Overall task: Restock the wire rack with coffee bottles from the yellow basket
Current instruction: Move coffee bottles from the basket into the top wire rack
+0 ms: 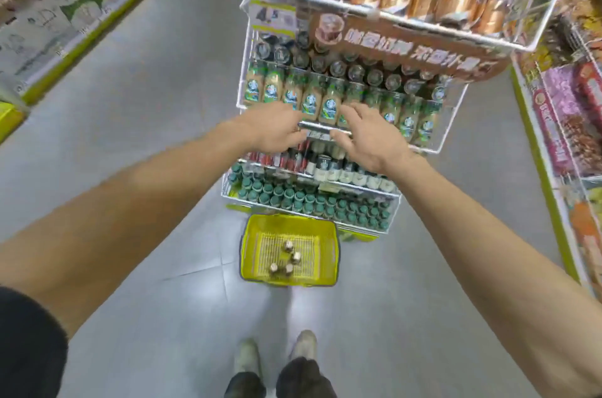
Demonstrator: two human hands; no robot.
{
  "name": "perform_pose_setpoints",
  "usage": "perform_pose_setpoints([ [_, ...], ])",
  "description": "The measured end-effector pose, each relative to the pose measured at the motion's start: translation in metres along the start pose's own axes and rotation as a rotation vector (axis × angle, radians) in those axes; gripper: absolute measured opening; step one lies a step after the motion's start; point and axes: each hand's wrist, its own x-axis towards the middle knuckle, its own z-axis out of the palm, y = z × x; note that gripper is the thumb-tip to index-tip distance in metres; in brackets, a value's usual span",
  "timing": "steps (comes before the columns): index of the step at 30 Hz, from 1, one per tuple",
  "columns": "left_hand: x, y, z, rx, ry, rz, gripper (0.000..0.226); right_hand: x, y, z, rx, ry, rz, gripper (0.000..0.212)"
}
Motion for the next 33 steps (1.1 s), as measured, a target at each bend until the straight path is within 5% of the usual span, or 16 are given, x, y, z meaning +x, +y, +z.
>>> perform_pose_setpoints([
  [10, 0.020, -0.041, 0.402, -0.166, -0.374, -0.122, 0.052, -0.059, 0.060, 0.437, 0.143, -0.481, 0.139, 0.065],
  [18, 0.096, -0.085, 0.729, -0.194, -0.369, -0.146, 0.056, -0.050, 0.115, 0.756, 0.129, -0.525, 0.126, 0.065],
  [25, 0.147, -0.086, 0.825, -0.385, -0.171, -0.162, 0.057, -0.032, 0.133, 0.840, 0.188, -0.403, 0.038, 0.057],
  [29, 0.148, -0.079, 0.831, -0.439, -0.081, -0.125, 0.026, -0.031, 0.129, 0.839, 0.211, -0.362, 0.070, 0.046],
  [33, 0.125, -0.076, 0.788, -0.491, -0.046, -0.112, 0.019, -0.042, 0.128, 0.795, 0.304, -0.272, 0.149, 0.046],
])
